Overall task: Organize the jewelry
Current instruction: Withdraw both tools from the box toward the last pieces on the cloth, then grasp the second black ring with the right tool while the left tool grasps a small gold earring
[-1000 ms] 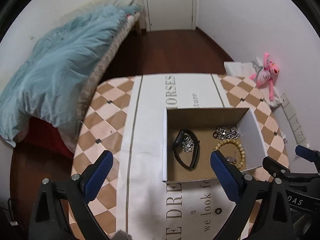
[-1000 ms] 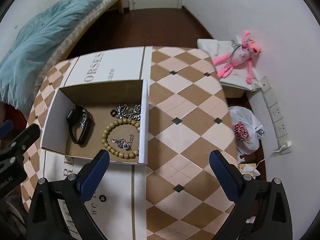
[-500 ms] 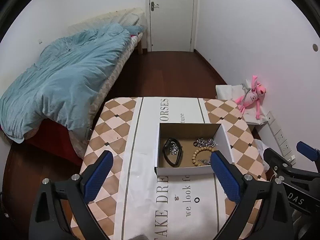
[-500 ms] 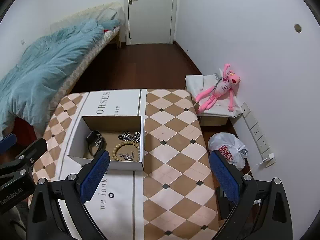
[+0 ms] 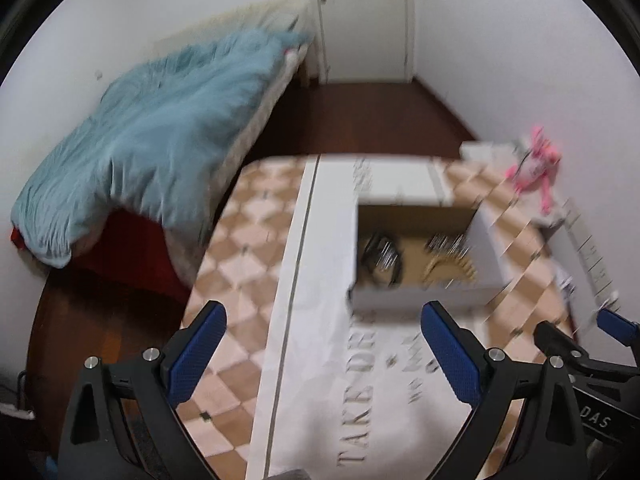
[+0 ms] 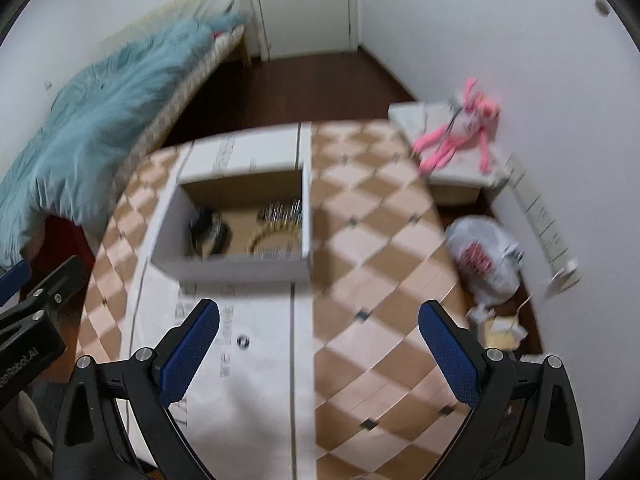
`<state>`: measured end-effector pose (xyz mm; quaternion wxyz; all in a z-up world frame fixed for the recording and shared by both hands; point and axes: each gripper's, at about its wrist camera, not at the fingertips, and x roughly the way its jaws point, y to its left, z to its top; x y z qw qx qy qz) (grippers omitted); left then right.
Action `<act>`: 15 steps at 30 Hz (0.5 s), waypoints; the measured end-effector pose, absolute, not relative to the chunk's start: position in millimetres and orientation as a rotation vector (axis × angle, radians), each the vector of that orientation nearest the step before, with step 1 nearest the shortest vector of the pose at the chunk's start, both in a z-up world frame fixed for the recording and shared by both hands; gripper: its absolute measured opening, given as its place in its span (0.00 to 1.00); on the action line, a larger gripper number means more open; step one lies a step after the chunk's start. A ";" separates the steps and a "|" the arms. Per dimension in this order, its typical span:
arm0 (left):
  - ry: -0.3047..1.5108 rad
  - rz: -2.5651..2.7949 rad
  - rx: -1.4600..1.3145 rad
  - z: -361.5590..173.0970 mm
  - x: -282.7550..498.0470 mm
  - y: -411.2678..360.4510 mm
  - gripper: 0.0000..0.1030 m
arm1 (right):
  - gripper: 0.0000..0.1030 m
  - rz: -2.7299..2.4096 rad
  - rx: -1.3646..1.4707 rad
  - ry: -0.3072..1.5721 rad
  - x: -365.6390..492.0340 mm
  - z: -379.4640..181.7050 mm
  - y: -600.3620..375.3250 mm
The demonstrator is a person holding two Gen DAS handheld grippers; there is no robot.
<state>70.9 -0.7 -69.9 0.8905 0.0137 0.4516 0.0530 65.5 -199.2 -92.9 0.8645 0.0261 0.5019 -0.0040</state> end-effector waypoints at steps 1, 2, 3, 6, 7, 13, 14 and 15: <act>0.974 0.124 0.026 -84.7 71.6 3.1 0.96 | 0.98 0.000 0.052 1.067 66.0 -104.3 -195.9; 1.008 0.135 0.024 -99.7 72.1 6.7 0.96 | 0.98 0.010 0.046 1.087 66.8 -118.2 -191.1; 1.031 0.142 0.022 -109.4 72.2 9.2 0.96 | 0.98 0.016 0.041 1.100 67.8 -128.7 -187.3; 1.114 0.173 0.021 -144.4 73.2 19.7 0.96 | 0.90 0.049 0.025 1.139 73.2 -160.4 -173.7; 1.128 0.179 0.025 -152.2 72.9 21.7 0.96 | 0.85 0.058 0.021 1.147 74.8 -167.4 -169.8; 1.182 0.221 0.034 -175.6 71.9 34.7 0.96 | 0.74 0.122 -0.009 1.165 79.8 -193.1 -141.2; 1.186 0.224 0.032 -177.5 71.7 37.0 0.96 | 0.72 0.132 -0.020 1.166 79.2 -196.3 -136.0; 1.189 0.227 0.035 -178.8 71.4 37.8 0.96 | 0.68 0.140 -0.026 1.170 78.7 -199.3 -131.6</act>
